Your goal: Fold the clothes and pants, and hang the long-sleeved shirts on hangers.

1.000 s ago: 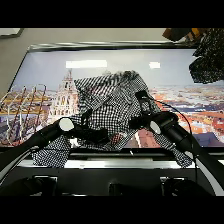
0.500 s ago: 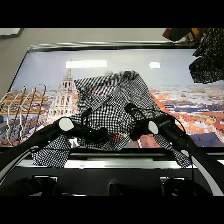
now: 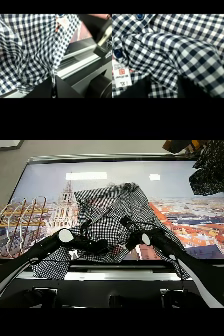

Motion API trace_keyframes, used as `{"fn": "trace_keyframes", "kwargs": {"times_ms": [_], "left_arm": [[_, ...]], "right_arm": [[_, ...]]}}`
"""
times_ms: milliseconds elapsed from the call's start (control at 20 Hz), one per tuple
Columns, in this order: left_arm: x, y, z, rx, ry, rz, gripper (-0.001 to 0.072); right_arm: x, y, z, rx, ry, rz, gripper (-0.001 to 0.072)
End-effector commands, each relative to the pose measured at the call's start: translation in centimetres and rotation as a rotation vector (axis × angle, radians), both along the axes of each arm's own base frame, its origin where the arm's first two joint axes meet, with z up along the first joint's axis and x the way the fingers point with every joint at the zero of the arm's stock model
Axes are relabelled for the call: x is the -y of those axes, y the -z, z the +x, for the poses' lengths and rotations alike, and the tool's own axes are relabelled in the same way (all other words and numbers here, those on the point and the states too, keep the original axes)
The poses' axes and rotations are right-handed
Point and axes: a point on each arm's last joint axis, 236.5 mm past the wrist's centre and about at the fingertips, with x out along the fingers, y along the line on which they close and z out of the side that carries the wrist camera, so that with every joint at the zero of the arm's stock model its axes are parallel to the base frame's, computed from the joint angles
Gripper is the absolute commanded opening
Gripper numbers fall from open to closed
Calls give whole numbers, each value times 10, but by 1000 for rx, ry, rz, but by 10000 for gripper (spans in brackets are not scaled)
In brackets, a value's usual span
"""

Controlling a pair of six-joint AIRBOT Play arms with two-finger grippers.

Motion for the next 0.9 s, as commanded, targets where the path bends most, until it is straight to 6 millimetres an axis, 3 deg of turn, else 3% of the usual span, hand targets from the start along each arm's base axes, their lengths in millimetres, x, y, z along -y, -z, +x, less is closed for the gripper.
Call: {"fn": "trace_keyframes", "kwargs": {"times_ms": [0, 50, 400, 650, 850], "left_arm": [[0, 0, -1, -2, 1, 0, 26], [0, 0, -1, -3, 3, 0, 26], [-1, -1, -11, -32, 33, 2, 26], [4, -12, -8, -18, 48, -14, 26], [15, -35, -6, 7, 84, -49, 26]], "right_arm": [[-2, 4, 3, -5, 42, 15, 97], [-2, -1, 5, 2, 65, 28, 32], [16, -49, 13, 52, 307, 88, 30], [21, -113, 17, 89, 409, 145, 29], [45, -175, 21, 143, 513, 115, 29]]}}
